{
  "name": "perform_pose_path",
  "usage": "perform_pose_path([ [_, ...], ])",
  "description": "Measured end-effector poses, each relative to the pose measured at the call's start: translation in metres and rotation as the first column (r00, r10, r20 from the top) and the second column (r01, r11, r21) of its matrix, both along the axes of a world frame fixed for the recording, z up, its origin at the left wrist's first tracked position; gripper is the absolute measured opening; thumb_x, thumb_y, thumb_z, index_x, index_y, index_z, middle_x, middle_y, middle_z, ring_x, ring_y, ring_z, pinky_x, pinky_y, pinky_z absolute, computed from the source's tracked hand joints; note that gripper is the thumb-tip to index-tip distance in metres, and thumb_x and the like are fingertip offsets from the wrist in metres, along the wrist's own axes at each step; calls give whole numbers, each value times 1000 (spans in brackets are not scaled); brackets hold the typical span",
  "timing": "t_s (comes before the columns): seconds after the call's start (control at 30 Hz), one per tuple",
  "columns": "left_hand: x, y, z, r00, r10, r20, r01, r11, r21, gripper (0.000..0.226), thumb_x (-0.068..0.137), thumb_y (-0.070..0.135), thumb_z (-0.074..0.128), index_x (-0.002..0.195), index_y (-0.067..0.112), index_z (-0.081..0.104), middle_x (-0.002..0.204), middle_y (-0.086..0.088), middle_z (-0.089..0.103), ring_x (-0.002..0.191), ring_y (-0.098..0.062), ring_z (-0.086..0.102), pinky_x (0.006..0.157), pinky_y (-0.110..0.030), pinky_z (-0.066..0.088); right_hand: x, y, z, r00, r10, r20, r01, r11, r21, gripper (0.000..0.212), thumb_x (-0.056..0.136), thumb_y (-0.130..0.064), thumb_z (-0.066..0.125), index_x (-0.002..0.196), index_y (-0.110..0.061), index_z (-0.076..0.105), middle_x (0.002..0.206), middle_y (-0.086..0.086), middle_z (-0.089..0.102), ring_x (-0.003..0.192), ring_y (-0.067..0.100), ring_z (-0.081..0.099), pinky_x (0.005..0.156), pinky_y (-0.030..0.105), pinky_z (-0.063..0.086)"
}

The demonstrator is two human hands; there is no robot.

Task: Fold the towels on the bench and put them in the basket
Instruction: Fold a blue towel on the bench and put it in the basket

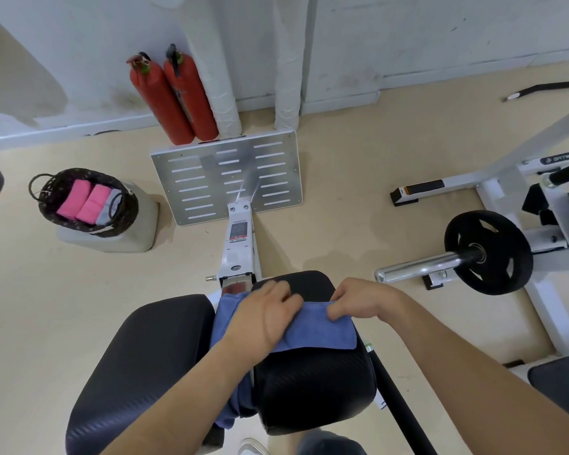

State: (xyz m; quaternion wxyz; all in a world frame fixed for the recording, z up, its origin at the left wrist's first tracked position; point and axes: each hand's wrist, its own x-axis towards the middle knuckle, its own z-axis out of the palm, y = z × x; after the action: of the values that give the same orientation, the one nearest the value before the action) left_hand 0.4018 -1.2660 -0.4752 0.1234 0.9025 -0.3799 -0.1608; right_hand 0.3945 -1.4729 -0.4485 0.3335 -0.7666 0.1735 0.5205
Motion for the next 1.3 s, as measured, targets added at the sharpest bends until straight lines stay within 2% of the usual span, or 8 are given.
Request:
perform_pose_path([
  [0.13,-11,9,0,998,-18,-57,16,1000,-21,28,83,33,50,105,19,62,92,-2,59,78,-22,56,68,-40,52,-7,7,1,996,-6,91,9,999,-33,23,69,-22,62,90,-13,62,80,-2,54,70,16,47,61,27,37],
  [0.23,-9,4,14,993,-25,-114,33,997,63,63,84,59,22,128,23,50,108,-1,60,92,-24,58,81,-41,49,-13,16,13,971,107,213,-88,992,-95,18,72,-19,61,86,-21,51,82,-3,55,72,15,50,60,26,38],
  [0.43,16,-6,16,844,-8,-536,83,990,116,46,81,56,59,115,24,53,99,1,61,90,-17,57,82,-41,47,-35,28,32,737,407,540,-288,911,-295,21,75,-18,57,84,-25,39,84,-7,48,82,16,42,73,33,35],
  [0.6,-1,2,29,931,10,-366,-6,1000,14,35,82,46,64,104,20,55,91,4,56,85,-16,54,78,-35,45,-50,12,42,900,-23,435,4,999,44,21,71,-16,60,88,-25,51,85,0,58,73,14,52,65,34,44],
  [0.73,-21,19,58,958,135,-254,-159,984,-76,30,83,46,62,99,21,58,90,4,60,81,-14,53,73,-32,43,-55,8,72,930,-228,289,137,943,305,33,82,-21,73,108,-29,54,106,-2,63,98,12,61,81,27,54],
  [0.93,-45,78,143,723,606,-332,-690,664,-289,15,78,43,66,86,33,58,76,15,63,70,-5,57,63,-22,44,-62,75,147,585,-533,611,497,831,250,32,82,-35,71,110,-31,56,99,-8,63,93,8,62,77,22,47],
  [1.1,-99,143,196,709,660,249,-587,748,-310,29,66,39,70,82,26,51,70,6,53,46,-23,51,36,-22,25,-105,213,195,677,-658,328,378,694,613,40,75,-48,66,109,-27,60,101,-8,72,90,5,69,78,21,52],
  [1.3,-208,260,231,577,586,569,-567,789,-237,54,55,6,77,107,15,70,70,1,56,33,-20,36,40,-18,8,-176,367,226,471,-825,311,413,518,749,28,85,-30,69,109,-21,59,96,-3,74,90,10,71,79,28,56],
])
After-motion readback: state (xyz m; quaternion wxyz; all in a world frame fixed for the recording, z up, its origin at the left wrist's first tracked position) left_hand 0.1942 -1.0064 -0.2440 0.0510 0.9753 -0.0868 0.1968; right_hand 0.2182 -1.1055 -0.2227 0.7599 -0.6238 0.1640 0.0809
